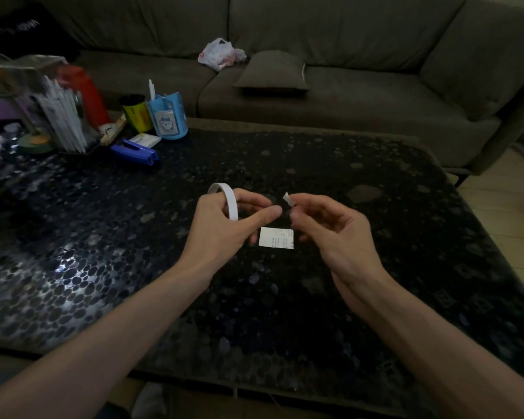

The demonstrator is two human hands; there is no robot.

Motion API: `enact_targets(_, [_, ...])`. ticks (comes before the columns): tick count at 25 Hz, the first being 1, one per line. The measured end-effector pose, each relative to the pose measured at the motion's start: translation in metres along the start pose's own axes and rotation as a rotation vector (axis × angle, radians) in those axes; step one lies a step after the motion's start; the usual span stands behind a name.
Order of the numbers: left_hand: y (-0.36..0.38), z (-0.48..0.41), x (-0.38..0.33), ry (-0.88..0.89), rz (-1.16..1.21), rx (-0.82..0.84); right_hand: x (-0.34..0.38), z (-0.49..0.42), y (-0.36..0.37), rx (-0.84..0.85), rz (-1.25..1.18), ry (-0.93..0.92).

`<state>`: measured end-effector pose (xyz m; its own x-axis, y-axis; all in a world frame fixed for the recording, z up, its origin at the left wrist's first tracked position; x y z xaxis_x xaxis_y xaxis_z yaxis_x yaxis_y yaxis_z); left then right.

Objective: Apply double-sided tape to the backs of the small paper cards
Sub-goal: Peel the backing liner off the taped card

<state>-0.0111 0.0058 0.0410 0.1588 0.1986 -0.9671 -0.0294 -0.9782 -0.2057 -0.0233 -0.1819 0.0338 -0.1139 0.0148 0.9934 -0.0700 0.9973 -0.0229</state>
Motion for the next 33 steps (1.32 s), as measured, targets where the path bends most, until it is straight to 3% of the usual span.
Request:
enact_targets(20, [0.013,0.006,-0.011,0.081,-0.033,0.064,0.001,-0.001,-0.002,-0.053,0.023,0.020])
enact_targets(33, [0.009,0.005,-0.005,0.014,0.056,-0.013,0.002,0.002,0.011,0.049,0.046,-0.007])
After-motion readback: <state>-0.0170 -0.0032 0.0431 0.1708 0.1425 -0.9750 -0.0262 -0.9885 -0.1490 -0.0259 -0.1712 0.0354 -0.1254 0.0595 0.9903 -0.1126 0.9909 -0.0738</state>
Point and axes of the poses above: each hand's wrist, its own z-axis away from the middle knuckle, its own y-axis out of the palm, x = y × z, the point moved 8 cm from there along -z, towards the middle knuckle, and after that the axes turned 4 degrees about x, right-handed, at the moved point
